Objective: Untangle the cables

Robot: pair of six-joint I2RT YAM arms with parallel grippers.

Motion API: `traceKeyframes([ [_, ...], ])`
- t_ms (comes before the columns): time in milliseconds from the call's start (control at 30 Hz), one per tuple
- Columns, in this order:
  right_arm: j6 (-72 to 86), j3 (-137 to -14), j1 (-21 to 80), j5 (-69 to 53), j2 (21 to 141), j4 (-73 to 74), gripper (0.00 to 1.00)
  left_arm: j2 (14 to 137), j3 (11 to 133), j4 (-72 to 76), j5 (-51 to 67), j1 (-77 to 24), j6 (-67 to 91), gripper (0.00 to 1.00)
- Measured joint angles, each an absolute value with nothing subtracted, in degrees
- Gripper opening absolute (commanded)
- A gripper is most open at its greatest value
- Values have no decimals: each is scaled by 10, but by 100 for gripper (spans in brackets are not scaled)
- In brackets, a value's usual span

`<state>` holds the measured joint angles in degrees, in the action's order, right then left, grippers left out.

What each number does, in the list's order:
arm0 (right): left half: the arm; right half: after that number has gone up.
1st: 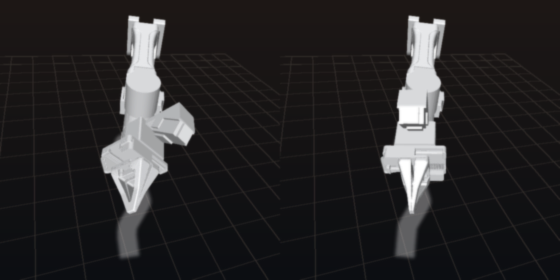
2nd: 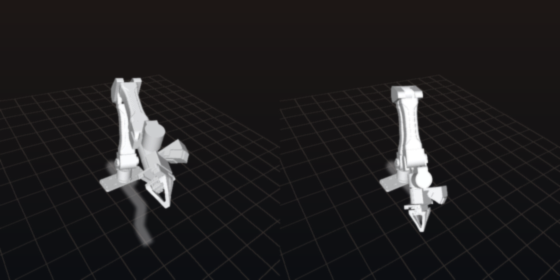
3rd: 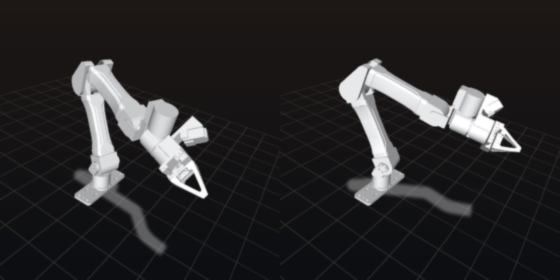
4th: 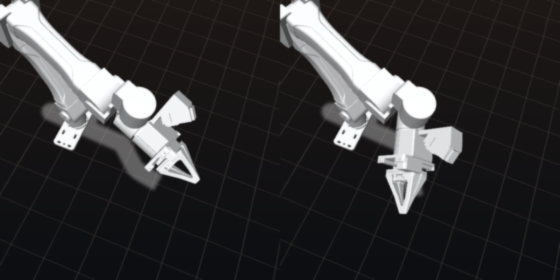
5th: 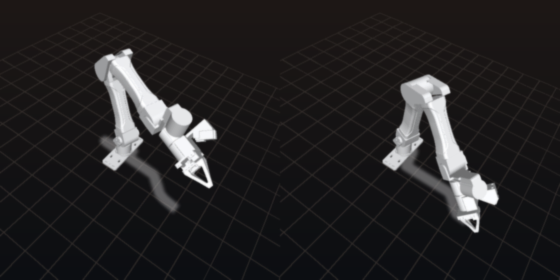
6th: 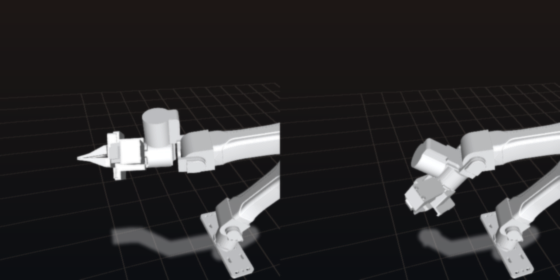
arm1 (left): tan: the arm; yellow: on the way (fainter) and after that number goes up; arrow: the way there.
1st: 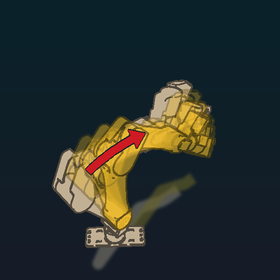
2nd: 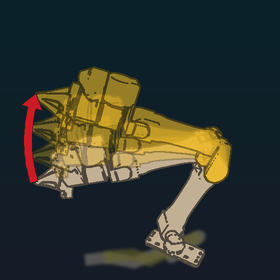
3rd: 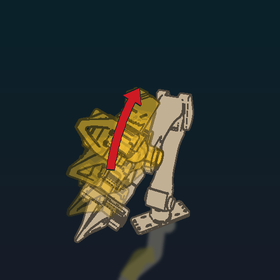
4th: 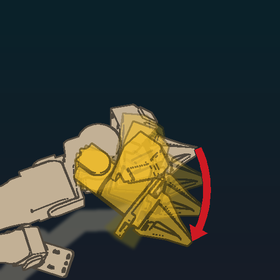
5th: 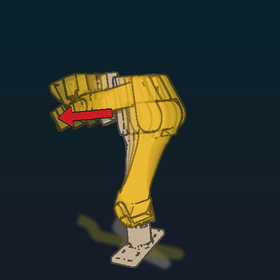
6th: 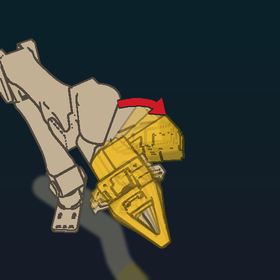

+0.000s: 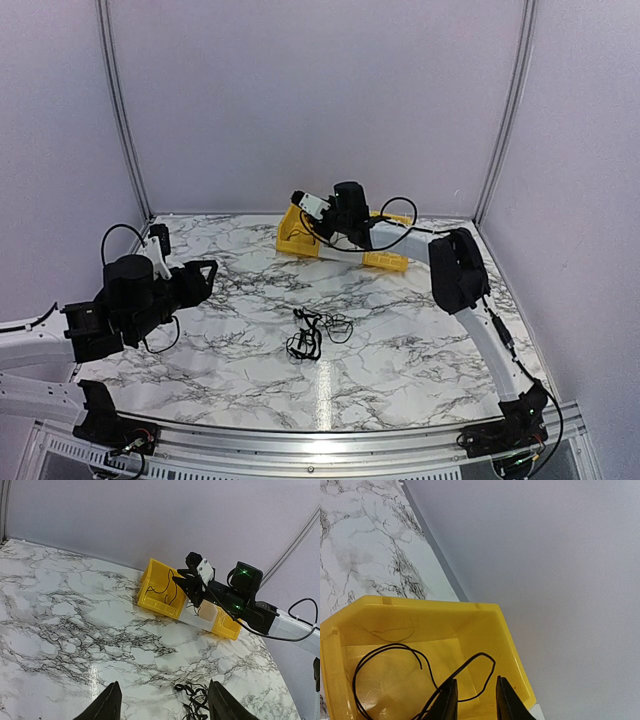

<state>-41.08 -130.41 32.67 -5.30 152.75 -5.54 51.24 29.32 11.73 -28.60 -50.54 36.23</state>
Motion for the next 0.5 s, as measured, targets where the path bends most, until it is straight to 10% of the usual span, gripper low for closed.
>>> traceKeyframes([
  [500, -487, -1170, 327, -21, 1376, 49, 42, 488, 266, 124, -285, -505, 369, 61],
])
